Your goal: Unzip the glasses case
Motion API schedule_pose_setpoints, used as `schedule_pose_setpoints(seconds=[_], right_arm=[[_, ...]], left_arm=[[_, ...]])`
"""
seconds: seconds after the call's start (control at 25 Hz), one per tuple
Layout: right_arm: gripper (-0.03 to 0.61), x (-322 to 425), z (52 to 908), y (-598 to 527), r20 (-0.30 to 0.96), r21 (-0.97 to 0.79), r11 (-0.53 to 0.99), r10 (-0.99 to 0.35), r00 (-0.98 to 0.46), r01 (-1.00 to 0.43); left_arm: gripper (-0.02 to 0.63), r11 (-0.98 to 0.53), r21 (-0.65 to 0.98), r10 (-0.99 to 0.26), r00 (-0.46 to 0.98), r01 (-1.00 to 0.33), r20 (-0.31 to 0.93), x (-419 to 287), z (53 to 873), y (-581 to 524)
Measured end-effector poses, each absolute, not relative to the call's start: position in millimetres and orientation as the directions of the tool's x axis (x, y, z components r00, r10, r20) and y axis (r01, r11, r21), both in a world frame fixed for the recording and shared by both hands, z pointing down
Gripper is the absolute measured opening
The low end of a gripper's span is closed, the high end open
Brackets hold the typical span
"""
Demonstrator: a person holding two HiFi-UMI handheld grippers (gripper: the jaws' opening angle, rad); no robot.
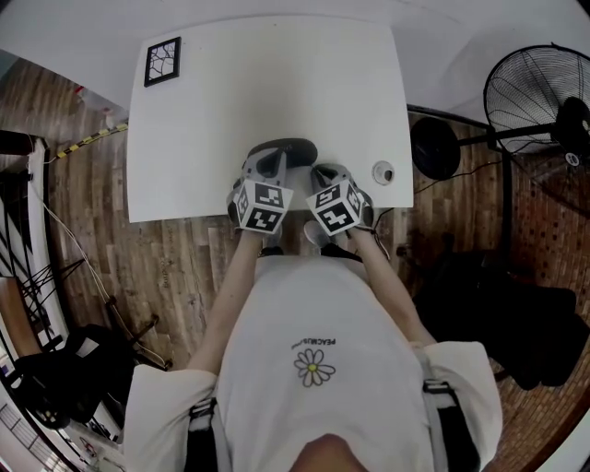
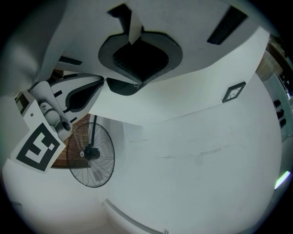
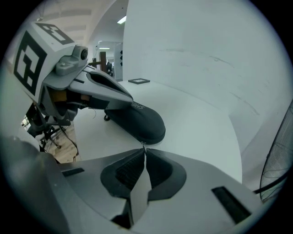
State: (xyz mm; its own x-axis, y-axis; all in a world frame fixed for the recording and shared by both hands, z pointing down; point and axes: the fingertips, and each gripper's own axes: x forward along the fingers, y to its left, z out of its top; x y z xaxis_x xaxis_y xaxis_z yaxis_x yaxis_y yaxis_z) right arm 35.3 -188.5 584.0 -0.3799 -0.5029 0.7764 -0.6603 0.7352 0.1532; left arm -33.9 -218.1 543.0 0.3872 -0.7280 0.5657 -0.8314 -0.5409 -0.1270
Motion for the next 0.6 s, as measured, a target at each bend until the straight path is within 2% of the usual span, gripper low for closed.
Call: schedule_pose_setpoints(seconds=[0.28,0.6], right_arm=[[0.008,29.1,590.4,-189.8,0.816,0.295,0.803,-0.494,-0.301,-0.518],[0.006,37.0,590.1,-192.9,0.823,0.253,0.769,-0.49,-0.287,-0.587]], left_arm=[[0.015,-0.537,-0.117,-0.73,0.39,-0.836,0.562,-32.2,544.0,-216.9],[0.014,-0.539,-0.129,-0.733,0.388,-0.833,0.56,-31.0,544.2,-216.1]])
